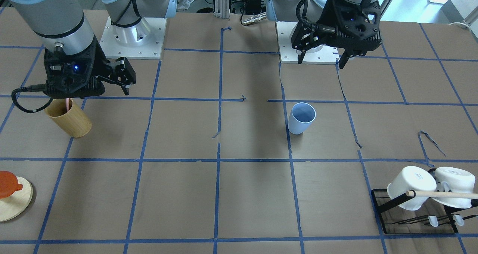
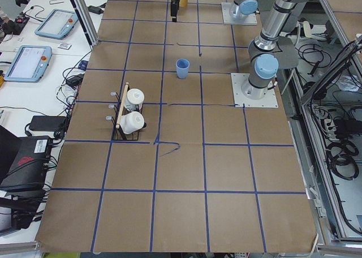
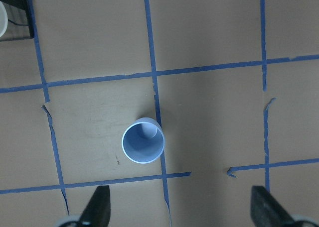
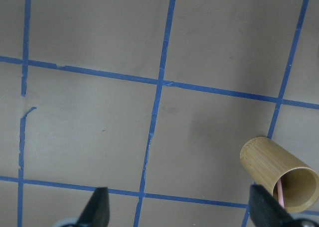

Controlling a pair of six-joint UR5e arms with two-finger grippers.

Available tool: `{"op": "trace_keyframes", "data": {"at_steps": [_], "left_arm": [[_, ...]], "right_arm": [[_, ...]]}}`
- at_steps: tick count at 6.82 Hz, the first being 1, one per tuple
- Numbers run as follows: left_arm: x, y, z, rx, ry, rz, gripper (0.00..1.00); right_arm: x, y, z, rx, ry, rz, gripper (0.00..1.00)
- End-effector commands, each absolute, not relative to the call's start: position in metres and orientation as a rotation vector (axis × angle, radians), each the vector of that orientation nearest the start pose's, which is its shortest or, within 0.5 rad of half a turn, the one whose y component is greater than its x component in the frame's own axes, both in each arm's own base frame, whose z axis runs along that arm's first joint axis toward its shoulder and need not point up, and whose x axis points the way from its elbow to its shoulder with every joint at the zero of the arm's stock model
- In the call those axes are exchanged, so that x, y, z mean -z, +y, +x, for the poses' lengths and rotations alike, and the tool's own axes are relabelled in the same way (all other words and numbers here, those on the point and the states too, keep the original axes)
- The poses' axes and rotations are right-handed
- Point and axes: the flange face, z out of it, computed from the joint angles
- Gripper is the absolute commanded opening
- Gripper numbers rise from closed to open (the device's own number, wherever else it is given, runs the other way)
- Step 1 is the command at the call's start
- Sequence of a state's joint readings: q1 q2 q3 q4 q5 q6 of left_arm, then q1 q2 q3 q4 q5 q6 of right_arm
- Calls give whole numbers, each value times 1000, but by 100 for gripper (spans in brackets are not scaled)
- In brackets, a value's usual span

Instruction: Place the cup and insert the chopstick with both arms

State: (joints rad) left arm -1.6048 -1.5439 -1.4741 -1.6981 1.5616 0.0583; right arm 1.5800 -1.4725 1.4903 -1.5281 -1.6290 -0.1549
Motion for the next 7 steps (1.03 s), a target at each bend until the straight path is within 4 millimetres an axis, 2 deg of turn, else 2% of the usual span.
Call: {"op": "trace_keyframes", "data": {"at_steps": [1, 5, 7], "left_arm": [[-535, -473, -150, -7, 3147, 147, 100], [-533, -475, -149, -9, 3148, 142, 100], [-528, -481, -151, -7, 3146, 145, 100]], "right_arm": [[-472, -526, 132, -107, 3182, -265, 98], [-474, -525, 133, -101, 3177, -261, 100], [-492, -513, 135, -46, 3168, -261, 100]]}}
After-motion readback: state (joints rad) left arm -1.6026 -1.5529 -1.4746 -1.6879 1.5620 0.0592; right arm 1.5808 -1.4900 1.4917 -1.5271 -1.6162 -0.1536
